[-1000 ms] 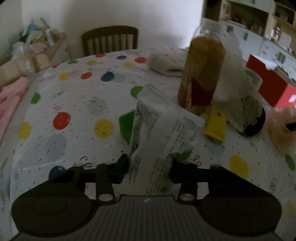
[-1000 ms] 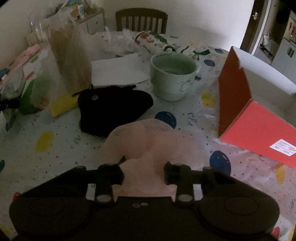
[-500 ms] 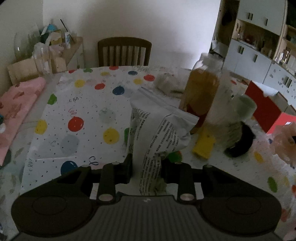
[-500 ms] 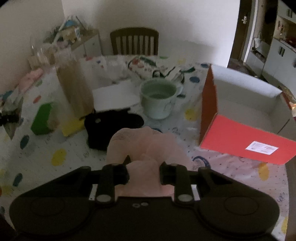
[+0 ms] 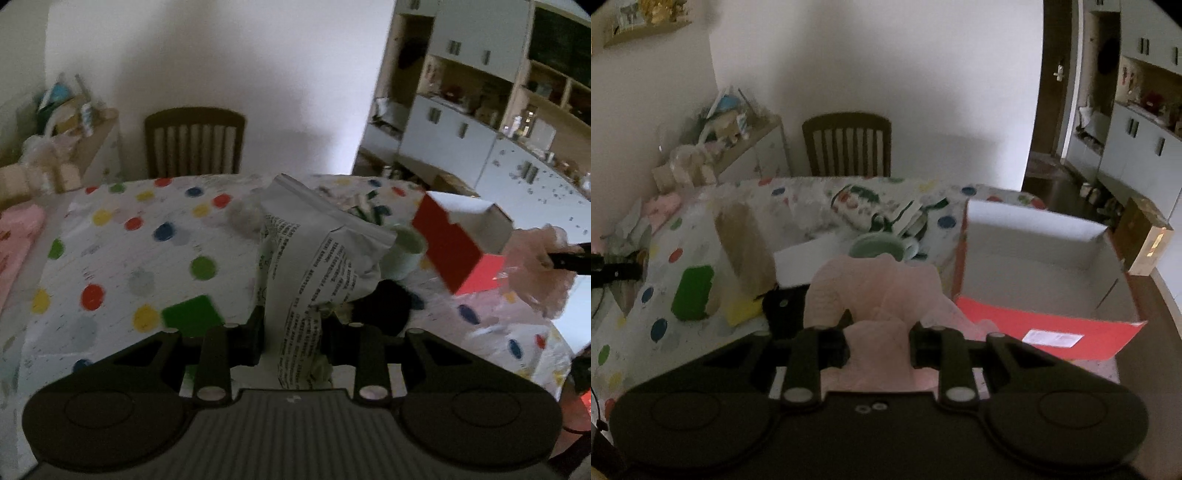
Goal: Organize soft objects
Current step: 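Carry the pink pouf and white bag over the cardboard box with both tools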
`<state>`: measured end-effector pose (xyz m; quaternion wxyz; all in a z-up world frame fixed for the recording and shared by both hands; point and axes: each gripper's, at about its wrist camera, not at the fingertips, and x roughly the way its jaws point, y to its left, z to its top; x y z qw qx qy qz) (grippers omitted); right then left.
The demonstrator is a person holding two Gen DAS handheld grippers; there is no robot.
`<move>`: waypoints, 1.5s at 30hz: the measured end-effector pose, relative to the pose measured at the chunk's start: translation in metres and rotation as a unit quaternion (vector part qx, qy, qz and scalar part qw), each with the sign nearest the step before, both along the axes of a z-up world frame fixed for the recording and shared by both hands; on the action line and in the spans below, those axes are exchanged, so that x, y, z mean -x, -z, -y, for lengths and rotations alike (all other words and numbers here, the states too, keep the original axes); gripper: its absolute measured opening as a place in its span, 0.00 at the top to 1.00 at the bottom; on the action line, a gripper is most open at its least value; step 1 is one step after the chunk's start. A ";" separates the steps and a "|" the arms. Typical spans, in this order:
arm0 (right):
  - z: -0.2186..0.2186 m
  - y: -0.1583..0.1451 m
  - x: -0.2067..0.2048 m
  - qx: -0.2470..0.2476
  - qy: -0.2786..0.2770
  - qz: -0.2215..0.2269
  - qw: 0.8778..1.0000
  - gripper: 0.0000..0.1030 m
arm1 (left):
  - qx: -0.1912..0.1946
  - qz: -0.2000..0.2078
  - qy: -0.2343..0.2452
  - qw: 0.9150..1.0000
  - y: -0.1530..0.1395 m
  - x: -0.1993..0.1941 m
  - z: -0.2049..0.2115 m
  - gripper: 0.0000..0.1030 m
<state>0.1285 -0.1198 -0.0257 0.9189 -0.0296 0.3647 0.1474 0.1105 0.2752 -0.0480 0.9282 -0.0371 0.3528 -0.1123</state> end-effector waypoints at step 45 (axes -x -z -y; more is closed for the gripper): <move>0.202 0.033 -0.154 -0.002 0.039 0.021 0.999 0.74 | -0.029 -0.089 0.111 0.989 -0.003 -0.223 0.406 0.70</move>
